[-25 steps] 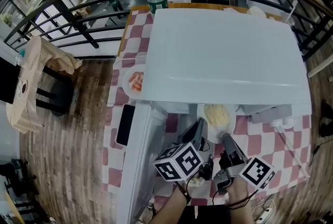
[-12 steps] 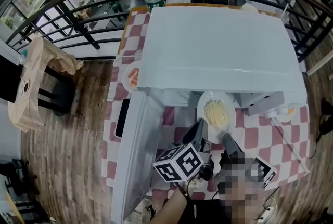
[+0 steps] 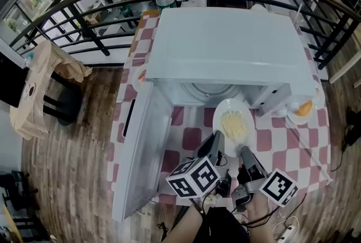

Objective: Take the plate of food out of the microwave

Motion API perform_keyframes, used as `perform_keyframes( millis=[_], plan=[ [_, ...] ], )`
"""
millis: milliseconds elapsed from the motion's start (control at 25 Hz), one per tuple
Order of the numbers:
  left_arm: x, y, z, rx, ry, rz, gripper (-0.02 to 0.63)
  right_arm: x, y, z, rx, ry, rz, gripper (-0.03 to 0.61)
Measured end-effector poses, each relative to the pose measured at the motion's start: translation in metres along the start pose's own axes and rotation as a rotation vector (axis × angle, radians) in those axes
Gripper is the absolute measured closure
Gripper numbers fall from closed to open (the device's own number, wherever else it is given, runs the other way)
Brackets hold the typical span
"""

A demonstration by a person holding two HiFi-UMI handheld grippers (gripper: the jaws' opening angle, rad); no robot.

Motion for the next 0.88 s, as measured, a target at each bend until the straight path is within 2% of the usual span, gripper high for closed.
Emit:
perform_keyframes(
  millis=[160,320,480,880],
  plan=[
    [0.010,0.010,-0.010,0.005,-0.001,-0.013,0.549,0.002,0.021,-0.006,0.063,-0.017,-0.003,0.522],
    [0.020,0.025,-0.018,0.007,-0.004,-0.024,0.549,0.006,0.032,-0.002,-0.042,0.018,-0.003,0.522],
    [0.030,0.042,-0.025,0.001,-0.005,-0.036,0.549,0.015,0.057,-0.010,0.061,-0.025,0.001,0.523],
    [0.049,0.076,-0.030,-0.027,0.001,-0.075,0.549,0.032,0.082,-0.012,0.041,-0.017,0.038,0.523]
  ],
)
Point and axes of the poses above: the fingertips, and each gripper's own axes: y backward along the fingers, z to its left, x out of its underside, the point moved 10 cm from there along y, backward along the fingers, and after that the axes turned 6 degrees about -y, right-handed, at the moved point
